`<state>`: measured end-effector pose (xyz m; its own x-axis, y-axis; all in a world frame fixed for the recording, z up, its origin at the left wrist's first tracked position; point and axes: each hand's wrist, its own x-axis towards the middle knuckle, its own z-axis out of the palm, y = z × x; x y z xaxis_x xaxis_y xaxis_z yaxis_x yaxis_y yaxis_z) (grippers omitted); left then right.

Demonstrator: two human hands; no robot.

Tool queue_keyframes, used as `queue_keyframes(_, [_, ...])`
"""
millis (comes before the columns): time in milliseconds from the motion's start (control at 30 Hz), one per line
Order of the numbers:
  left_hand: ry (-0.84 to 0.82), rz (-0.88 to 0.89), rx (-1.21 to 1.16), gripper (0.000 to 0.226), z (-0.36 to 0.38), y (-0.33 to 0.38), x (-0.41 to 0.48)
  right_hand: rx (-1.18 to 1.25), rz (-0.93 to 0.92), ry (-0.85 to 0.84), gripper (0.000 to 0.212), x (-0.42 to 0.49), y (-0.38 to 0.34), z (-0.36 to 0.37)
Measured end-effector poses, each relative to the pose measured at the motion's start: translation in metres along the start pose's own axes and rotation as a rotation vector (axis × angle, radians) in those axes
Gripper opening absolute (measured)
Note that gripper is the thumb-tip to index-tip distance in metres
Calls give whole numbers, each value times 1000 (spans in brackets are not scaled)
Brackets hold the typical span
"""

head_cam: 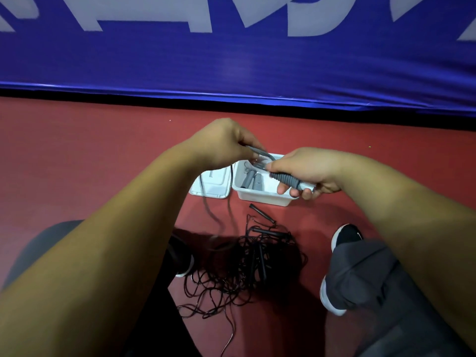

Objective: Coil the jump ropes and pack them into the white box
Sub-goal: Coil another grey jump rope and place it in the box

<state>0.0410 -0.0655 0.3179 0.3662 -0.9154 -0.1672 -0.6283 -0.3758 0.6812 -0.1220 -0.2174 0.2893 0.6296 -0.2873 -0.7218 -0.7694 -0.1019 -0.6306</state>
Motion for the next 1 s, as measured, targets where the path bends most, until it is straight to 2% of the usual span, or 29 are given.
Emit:
queue_keyframes(167, [-133, -20, 95, 26, 2, 0, -2, 96, -33, 93, 33, 5, 4, -7])
queue_keyframes(267, [-140, -42, 126, 26, 4, -3, 0, 190, -68, 116, 34, 5, 3, -10])
queue_keyframes(400, [-109, -74, 249, 7, 8, -9, 2, 322, -128, 67, 31, 2, 0, -5])
queue_keyframes(500, [-111, -129, 229, 20, 14, -12, 3, 371, -172, 100, 36, 1, -4, -1])
queue_keyframes(567, [-88, -163, 85, 22, 20, -12, 3, 443, -161, 123, 40, 2, -5, -1])
queue_keyframes(700, [37, -199, -409, 22, 23, -6, 5, 620, -103, 102, 41, 3, -7, -5])
queue_keyframes(833, [80, -204, -837, 14, 20, 2, 8, 655, -92, 115, 43, 3, -10, -5])
queue_keyframes(1000, [73, -81, -921, 32, 19, 6, 8, 695, -74, 110, 45, 3, -12, -9])
